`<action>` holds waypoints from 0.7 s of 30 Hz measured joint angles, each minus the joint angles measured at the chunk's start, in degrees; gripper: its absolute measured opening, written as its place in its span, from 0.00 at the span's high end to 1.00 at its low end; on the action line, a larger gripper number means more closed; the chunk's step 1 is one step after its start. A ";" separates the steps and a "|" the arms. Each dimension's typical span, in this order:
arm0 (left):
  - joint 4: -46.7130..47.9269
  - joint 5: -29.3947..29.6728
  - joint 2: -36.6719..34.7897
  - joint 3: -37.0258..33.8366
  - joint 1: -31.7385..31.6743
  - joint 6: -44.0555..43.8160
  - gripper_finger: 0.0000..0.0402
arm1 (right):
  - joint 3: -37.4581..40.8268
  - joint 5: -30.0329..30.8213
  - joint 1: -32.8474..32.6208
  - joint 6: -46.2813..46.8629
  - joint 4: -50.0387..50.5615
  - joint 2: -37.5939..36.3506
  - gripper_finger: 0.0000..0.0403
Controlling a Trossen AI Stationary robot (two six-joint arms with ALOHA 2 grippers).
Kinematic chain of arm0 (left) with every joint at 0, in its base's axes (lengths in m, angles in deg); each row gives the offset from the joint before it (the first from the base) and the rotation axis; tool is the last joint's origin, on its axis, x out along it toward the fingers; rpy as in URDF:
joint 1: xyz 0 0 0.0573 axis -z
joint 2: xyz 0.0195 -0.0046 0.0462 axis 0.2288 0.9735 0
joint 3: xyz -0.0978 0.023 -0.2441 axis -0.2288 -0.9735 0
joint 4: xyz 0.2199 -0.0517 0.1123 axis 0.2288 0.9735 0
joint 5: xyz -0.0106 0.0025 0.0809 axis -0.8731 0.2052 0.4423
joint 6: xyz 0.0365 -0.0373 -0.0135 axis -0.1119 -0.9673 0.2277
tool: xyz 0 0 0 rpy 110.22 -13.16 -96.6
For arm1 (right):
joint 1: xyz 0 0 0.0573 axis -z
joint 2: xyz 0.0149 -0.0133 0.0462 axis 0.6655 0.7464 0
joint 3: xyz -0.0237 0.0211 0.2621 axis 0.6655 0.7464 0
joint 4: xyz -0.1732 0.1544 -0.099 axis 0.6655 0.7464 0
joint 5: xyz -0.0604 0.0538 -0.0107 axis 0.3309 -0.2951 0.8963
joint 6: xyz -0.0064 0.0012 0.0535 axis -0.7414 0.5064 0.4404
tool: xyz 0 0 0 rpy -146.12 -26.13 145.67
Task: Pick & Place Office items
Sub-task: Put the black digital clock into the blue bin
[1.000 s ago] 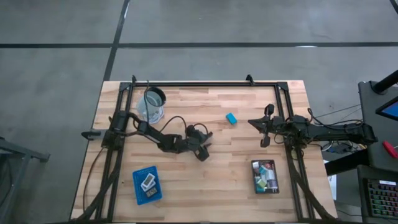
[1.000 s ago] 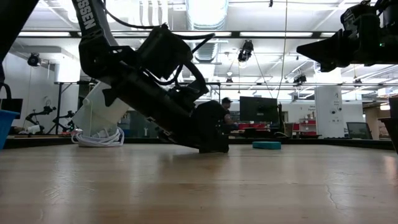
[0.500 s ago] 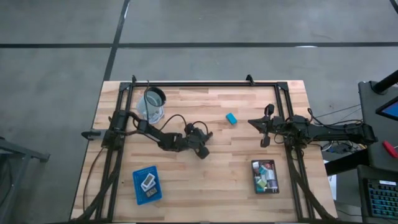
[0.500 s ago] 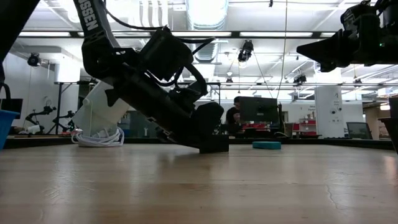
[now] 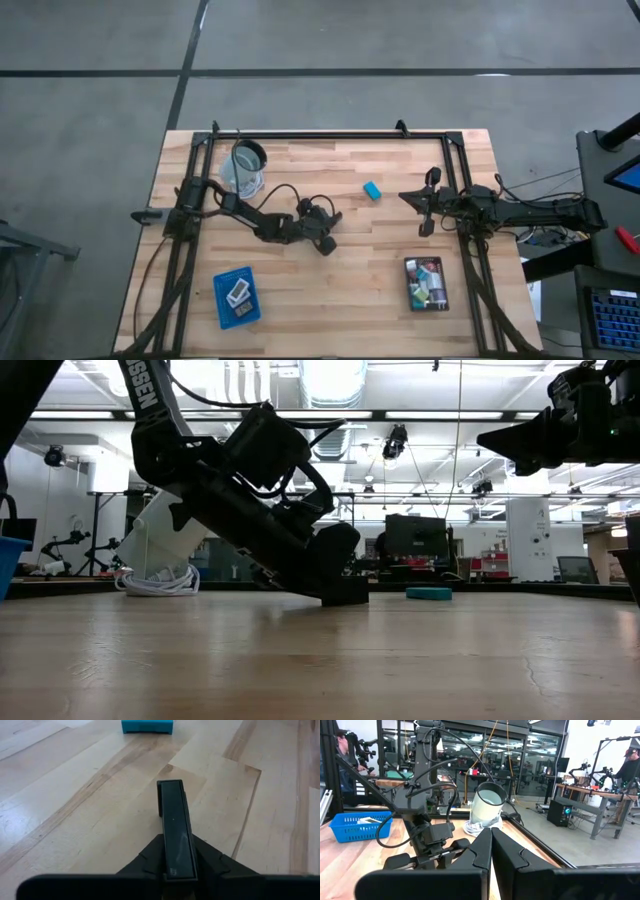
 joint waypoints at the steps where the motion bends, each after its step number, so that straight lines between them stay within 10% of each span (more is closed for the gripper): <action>1: 0.00 0.00 0.00 0.00 0.00 0.00 0.82 | 0.00 0.00 0.00 0.00 0.00 -0.01 0.98; 21: 9.81 -1.03 -9.29 -0.22 0.12 1.44 0.85 | 0.00 -0.02 0.01 -0.01 0.03 -0.03 0.98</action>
